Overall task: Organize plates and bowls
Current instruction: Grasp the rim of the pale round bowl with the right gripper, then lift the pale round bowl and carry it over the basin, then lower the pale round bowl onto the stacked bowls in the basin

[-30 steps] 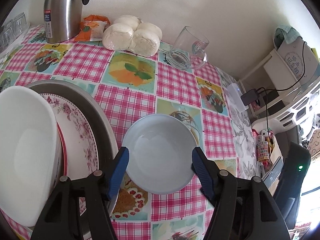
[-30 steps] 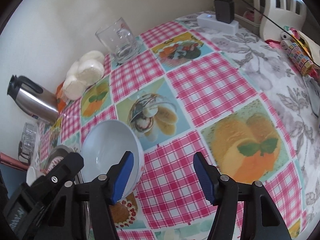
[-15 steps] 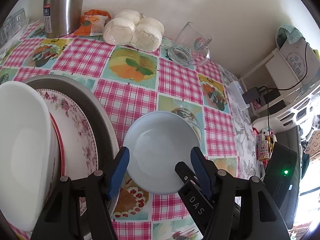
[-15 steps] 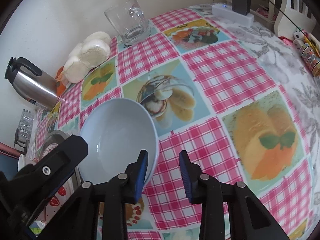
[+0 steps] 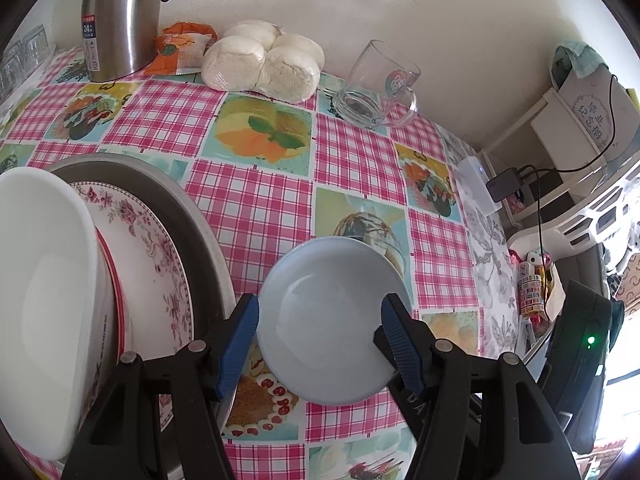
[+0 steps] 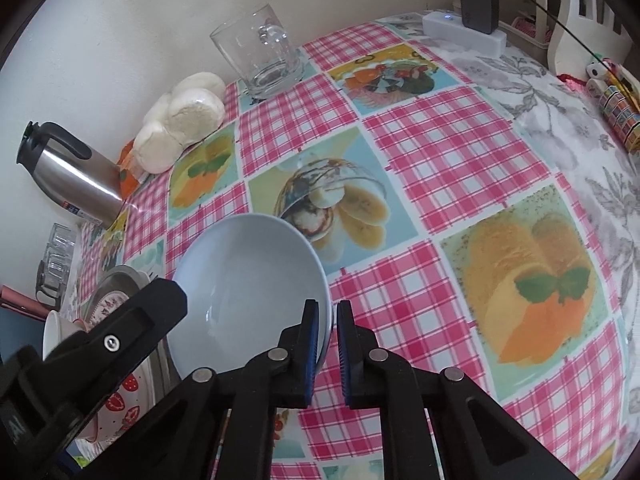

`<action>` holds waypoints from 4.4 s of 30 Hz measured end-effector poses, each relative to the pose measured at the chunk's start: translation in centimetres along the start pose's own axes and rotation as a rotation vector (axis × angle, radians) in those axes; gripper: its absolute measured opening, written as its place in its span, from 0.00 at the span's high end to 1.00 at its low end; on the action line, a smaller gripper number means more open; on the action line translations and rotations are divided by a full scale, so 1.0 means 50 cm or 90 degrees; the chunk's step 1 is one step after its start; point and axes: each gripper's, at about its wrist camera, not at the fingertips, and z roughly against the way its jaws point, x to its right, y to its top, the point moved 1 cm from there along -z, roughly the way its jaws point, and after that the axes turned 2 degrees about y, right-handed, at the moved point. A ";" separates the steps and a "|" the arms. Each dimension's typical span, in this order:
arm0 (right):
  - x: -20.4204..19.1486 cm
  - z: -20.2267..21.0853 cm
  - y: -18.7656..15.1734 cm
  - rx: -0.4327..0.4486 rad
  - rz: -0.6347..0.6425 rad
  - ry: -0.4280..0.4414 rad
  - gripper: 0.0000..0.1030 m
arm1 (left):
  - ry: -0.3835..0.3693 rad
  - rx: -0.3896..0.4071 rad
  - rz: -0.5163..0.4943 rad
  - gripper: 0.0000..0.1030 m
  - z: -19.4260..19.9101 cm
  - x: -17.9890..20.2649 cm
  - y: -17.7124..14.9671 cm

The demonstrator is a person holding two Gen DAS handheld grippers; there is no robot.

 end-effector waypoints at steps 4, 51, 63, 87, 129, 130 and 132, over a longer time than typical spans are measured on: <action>0.019 0.001 0.001 -0.001 -0.021 0.005 0.90 | 0.002 -0.006 -0.008 0.40 -0.006 0.004 -0.003; 0.079 -0.014 -0.008 -0.014 -0.093 0.021 0.87 | 0.016 -0.077 -0.070 0.82 -0.108 0.025 -0.046; 0.071 0.005 -0.003 -0.007 -0.072 0.022 0.87 | -0.005 -0.073 -0.045 0.82 -0.089 0.016 -0.042; -0.045 0.213 0.040 0.157 0.001 0.081 0.87 | -0.086 0.090 -0.045 0.82 0.134 0.030 0.020; -0.339 0.182 -0.060 0.085 0.123 0.138 0.87 | -0.042 0.096 0.109 0.80 0.254 -0.282 0.041; -0.343 0.172 -0.065 0.075 0.124 0.137 0.87 | -0.038 0.089 0.111 0.80 0.251 -0.289 0.041; -0.349 0.159 -0.072 0.064 0.129 0.126 0.87 | -0.032 0.079 0.112 0.80 0.247 -0.297 0.038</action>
